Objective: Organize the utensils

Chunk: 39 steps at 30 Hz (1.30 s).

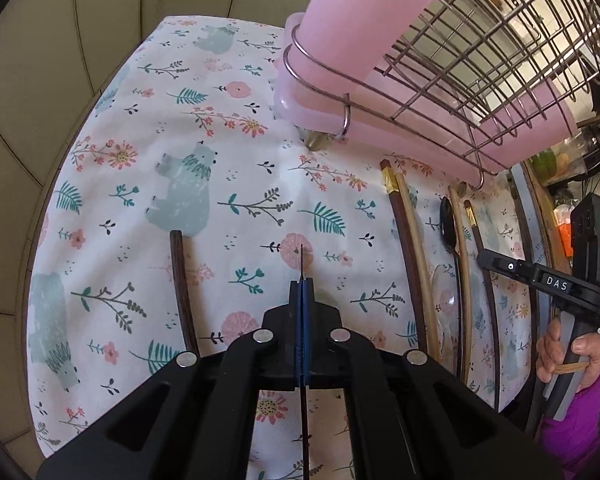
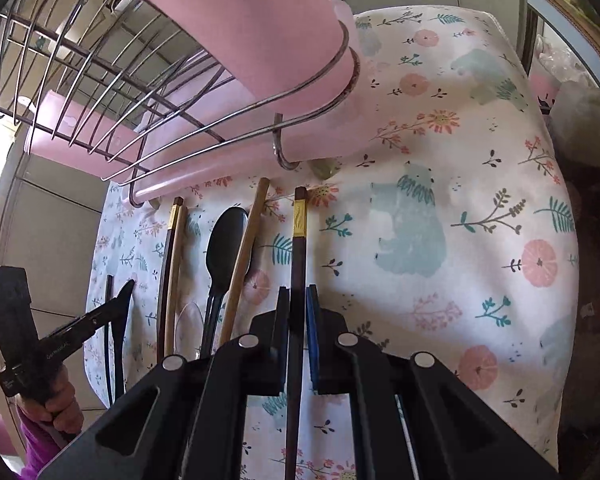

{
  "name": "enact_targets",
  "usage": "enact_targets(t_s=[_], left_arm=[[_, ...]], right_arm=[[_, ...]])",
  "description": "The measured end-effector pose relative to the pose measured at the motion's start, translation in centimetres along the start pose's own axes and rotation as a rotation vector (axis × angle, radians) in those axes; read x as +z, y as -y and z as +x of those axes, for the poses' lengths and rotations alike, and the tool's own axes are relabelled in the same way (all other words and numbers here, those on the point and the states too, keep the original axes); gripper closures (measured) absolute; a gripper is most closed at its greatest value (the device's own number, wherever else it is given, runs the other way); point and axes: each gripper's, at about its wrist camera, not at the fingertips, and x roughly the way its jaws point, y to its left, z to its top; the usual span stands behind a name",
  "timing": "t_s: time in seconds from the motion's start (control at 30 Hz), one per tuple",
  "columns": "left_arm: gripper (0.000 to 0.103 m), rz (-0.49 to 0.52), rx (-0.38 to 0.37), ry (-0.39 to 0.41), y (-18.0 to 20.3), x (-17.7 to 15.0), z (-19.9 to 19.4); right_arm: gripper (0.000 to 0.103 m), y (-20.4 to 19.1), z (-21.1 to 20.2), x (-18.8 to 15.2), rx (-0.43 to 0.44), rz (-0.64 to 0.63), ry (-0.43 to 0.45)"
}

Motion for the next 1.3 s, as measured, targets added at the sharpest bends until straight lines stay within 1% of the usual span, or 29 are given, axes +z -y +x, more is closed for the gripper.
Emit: enact_targets(t_s=[0.1, 0.3, 0.37, 0.57, 0.73, 0.83, 0.9, 1.1, 1.3], left_arm=[[0.103, 0.048, 0.034, -0.036, 0.6, 0.6, 0.3], [0.103, 0.135, 0.094, -0.097, 1.9, 1.7, 1.0], [0.102, 0.149, 0.103, -0.120, 1.9, 2.2, 1.4], [0.101, 0.172, 0.128, -0.133, 2.4, 3.2, 2.2], [0.102, 0.166, 0.120, -0.116, 2.1, 3.5, 2.1], [0.102, 0.166, 0.110, -0.098, 2.2, 2.2, 1.4], [0.102, 0.164, 0.109, -0.084, 2.2, 2.0, 1.1], [0.102, 0.141, 0.136, -0.049, 2.3, 1.6, 0.3], [0.102, 0.161, 0.159, -0.003, 2.6, 2.0, -0.9]], right_arm=[[0.095, -0.9, 0.8, 0.4, -0.029, -0.037, -0.030], [0.095, -1.6, 1.9, 1.6, -0.037, -0.068, -0.079], [0.095, -1.7, 2.2, 1.9, -0.035, -0.071, -0.082], [0.094, -2.0, 2.0, 1.4, -0.049, -0.105, -0.048], [0.095, -1.9, 1.8, 0.9, -0.059, -0.111, -0.007], [0.095, -2.3, 1.9, 0.5, -0.070, -0.116, 0.012], [0.095, -2.1, 1.4, 0.3, -0.074, -0.121, 0.023], [0.096, -2.5, 0.7, 0.0, -0.071, -0.136, 0.050], [0.096, -2.8, -0.2, -0.1, -0.067, -0.145, 0.070]])
